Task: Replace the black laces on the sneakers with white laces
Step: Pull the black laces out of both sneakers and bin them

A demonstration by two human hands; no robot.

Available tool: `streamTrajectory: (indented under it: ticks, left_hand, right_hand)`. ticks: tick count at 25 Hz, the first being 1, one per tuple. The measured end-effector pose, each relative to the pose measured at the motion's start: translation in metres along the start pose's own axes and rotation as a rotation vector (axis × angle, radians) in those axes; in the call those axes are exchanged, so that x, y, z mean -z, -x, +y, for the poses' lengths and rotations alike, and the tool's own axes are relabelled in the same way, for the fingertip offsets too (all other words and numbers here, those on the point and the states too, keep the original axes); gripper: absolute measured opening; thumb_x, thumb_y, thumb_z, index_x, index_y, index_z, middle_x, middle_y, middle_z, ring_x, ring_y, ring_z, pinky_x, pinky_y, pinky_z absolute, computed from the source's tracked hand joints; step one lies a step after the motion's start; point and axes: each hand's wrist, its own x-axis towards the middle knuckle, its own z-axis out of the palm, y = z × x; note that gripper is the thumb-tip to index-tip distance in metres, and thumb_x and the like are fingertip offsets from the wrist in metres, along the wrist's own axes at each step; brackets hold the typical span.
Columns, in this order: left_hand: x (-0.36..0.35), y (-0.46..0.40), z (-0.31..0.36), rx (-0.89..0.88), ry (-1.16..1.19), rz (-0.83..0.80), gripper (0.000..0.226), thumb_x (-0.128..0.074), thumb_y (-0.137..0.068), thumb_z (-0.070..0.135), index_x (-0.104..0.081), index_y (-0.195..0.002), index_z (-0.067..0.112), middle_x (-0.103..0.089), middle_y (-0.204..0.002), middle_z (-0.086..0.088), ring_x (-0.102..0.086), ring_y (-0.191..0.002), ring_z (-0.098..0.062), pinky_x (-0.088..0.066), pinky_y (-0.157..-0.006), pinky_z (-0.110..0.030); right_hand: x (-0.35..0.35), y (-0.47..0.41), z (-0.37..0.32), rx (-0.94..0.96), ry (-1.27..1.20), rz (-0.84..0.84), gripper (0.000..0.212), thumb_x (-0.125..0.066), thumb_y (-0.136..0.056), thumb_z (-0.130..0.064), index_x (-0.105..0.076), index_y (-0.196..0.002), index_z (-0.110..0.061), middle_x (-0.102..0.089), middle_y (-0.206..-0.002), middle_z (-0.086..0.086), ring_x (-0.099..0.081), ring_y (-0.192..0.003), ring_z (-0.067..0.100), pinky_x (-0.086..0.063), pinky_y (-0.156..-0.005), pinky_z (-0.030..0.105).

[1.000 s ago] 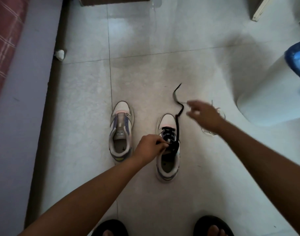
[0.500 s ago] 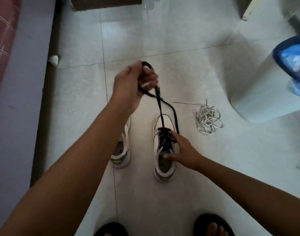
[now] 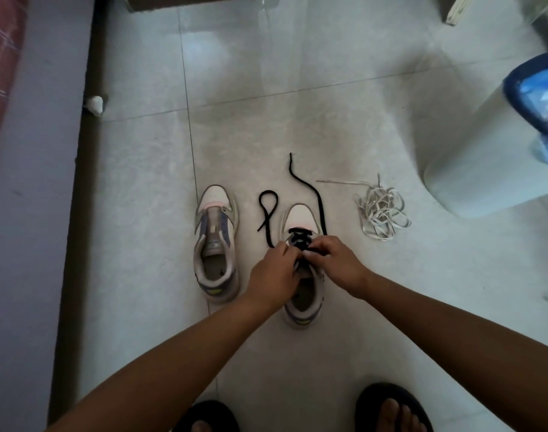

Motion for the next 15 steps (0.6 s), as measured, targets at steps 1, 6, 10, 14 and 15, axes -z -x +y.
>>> streamTrajectory:
  ticks: [1, 6, 10, 14, 15]
  left_hand:
    - [-0.001, 0.0, 0.002, 0.035, 0.016, 0.055, 0.027, -0.057, -0.087, 0.024, -0.057, -0.113, 0.016, -0.05, -0.111, -0.005, -0.052, -0.1, -0.022, -0.046, -0.074, -0.035]
    - [-0.006, 0.006, 0.002, -0.008, 0.059, 0.243, 0.017, -0.058, -0.086, 0.017, -0.063, -0.1, 0.01, -0.057, -0.101, -0.008, -0.056, -0.088, -0.022, -0.043, -0.063, -0.033]
    - [-0.007, 0.012, -0.001, -0.129, -0.006, 0.365, 0.008, -0.06, -0.083, 0.002, -0.062, -0.085, -0.005, -0.061, -0.082, -0.02, -0.06, -0.071, -0.033, -0.049, -0.054, -0.042]
    - [-0.01, 0.009, 0.005, 0.034, 0.067, 0.338, 0.013, -0.05, -0.092, 0.009, -0.056, -0.098, -0.001, -0.06, -0.092, -0.015, -0.058, -0.081, -0.03, -0.044, -0.067, -0.037]
    - [-0.012, 0.007, 0.007, 0.083, 0.084, 0.305, 0.014, -0.046, -0.093, 0.011, -0.054, -0.101, 0.003, -0.058, -0.097, -0.012, -0.056, -0.087, -0.027, -0.041, -0.07, -0.034]
  right_hand:
    - [0.002, 0.003, -0.002, -0.034, -0.076, -0.032, 0.025, -0.066, -0.086, -0.013, -0.055, -0.108, -0.008, -0.054, -0.105, 0.001, -0.053, -0.092, 0.007, -0.042, -0.076, 0.017]
    - [-0.002, 0.006, 0.003, 0.131, 0.288, -0.089, 0.065, -0.067, -0.077, -0.011, -0.035, -0.133, -0.01, -0.044, -0.131, 0.009, -0.046, -0.119, 0.021, -0.041, -0.1, 0.034]
    - [-0.022, 0.009, 0.0, 0.147, 0.386, 0.103, 0.054, -0.06, -0.083, -0.022, -0.037, -0.13, -0.011, -0.058, -0.121, 0.009, -0.058, -0.106, 0.027, -0.048, -0.083, 0.037]
    - [-0.026, 0.009, 0.001, 0.194, 0.432, 0.112, 0.043, -0.054, -0.087, -0.018, -0.038, -0.125, -0.007, -0.061, -0.107, 0.015, -0.059, -0.093, 0.031, -0.045, -0.07, 0.034]
    - [-0.026, 0.009, 0.002, 0.196, 0.448, 0.109, 0.04, -0.052, -0.087, -0.016, -0.04, -0.123, -0.006, -0.06, -0.107, 0.016, -0.057, -0.094, 0.031, -0.043, -0.071, 0.034]
